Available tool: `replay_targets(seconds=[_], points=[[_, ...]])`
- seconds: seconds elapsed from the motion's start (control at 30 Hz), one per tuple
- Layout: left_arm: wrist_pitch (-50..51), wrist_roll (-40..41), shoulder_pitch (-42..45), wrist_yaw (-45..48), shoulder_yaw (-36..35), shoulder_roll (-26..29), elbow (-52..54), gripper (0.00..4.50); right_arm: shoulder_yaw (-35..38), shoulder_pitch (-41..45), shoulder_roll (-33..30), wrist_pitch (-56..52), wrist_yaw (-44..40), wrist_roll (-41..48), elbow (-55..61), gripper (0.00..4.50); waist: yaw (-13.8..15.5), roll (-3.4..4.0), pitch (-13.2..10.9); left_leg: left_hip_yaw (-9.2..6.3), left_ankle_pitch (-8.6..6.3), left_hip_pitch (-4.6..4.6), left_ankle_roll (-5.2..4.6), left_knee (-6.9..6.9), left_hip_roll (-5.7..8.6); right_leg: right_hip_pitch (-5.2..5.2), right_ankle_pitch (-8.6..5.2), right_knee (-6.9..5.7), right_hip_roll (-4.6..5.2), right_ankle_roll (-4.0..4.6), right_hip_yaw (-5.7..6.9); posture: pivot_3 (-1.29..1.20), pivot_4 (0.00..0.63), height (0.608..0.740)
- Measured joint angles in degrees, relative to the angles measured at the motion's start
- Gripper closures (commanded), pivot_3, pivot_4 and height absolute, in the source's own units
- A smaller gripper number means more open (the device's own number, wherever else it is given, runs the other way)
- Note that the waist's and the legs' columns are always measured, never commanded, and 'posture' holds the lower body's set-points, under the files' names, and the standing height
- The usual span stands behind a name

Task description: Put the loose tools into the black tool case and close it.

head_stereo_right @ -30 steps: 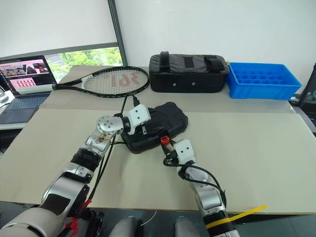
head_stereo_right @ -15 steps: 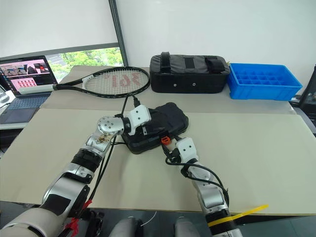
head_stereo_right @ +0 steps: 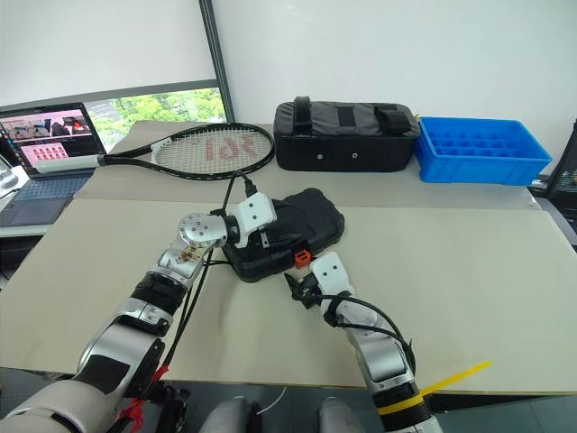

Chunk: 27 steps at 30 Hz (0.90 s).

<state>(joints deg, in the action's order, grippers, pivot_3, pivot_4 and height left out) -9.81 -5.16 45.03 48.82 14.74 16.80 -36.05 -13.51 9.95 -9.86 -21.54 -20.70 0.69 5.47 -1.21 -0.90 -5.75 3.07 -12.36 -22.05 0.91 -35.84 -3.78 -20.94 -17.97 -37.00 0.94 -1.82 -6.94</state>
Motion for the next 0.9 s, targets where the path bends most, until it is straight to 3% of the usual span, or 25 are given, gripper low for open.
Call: replay_targets(seconds=[0.23,0.9], points=[[-0.01,0.00,-0.02,0.00,0.00,-0.03,0.00,0.61,0.67,0.81,0.81,-2.28,1.86,-0.02,1.06,3.35,0.01,-0.01,0.01,-0.01,0.00,0.00,0.00,0.02,0.00,0.00,-0.01,0.01,0.00,-0.01,0.01,0.00,0.150,0.708],[-0.29,0.00,0.01,0.14,0.03,-0.77,0.02,0.61,1.07,-1.44,-1.68,-5.91,1.13,0.58,7.92,3.35,0.48,0.00,0.02,-0.08,-0.02,-0.19,-0.03,0.06,0.03,-0.02,-0.02,0.24,0.00,-0.03,0.02,0.00,0.150,0.708]])
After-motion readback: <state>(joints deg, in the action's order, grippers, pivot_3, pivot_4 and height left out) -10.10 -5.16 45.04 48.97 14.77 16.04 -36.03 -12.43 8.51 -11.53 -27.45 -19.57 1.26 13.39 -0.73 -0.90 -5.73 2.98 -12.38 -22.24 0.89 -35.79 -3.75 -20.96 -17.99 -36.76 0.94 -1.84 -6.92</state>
